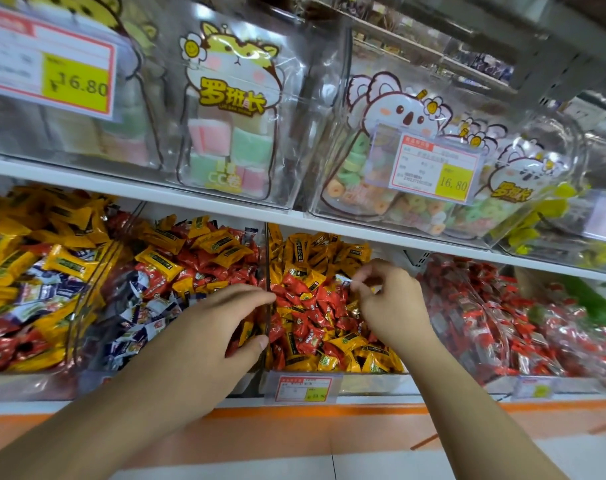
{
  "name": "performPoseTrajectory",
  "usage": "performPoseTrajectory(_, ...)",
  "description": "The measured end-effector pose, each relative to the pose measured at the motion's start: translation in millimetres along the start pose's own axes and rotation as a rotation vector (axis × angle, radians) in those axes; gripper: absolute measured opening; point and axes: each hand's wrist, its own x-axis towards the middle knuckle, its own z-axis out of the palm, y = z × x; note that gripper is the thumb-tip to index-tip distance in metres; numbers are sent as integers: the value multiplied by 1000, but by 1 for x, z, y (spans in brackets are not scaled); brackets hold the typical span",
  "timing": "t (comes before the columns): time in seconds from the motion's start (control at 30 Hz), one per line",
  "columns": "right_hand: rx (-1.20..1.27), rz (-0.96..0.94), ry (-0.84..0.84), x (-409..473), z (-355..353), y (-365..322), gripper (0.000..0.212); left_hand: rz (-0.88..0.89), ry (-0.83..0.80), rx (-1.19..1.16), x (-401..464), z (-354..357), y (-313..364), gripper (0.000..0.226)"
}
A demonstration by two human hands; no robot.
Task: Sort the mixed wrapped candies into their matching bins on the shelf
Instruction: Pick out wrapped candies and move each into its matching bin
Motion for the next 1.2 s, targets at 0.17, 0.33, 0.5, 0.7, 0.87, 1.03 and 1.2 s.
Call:
performPoseTrajectory(0.17, 360, -111, -330, -34, -4, -71, 19, -78, 129, -90, -5, -15, 11, 48)
performPoseTrajectory(0.33, 401, -168, -422, -52, 15, -103, 8, -163, 203, 3, -11, -27, 3, 18)
performPoseTrajectory(0.5, 353, -166, -412, -49, 18, -97, 22, -257, 140, 252, -14, -33, -10, 43)
performPoseTrajectory(0.7, 292, -41, -202, -28, 1, -54, 32, -87, 30, 189, -10, -22, -11, 57)
performPoseTrajectory(0.87, 32, -56, -269, -20, -5, -22, 39, -9, -175, 169, -9, -4, -2, 63)
performPoseTrajectory(1.03, -118, -145, -475, -22, 2, -25, 57, -7, -156, 147, -7, 0, -3, 58)
performPoseTrajectory(1.2, -222, -172, -510, -22, 19, -20, 69, -15, -155, 138, -8, 0, -3, 58)
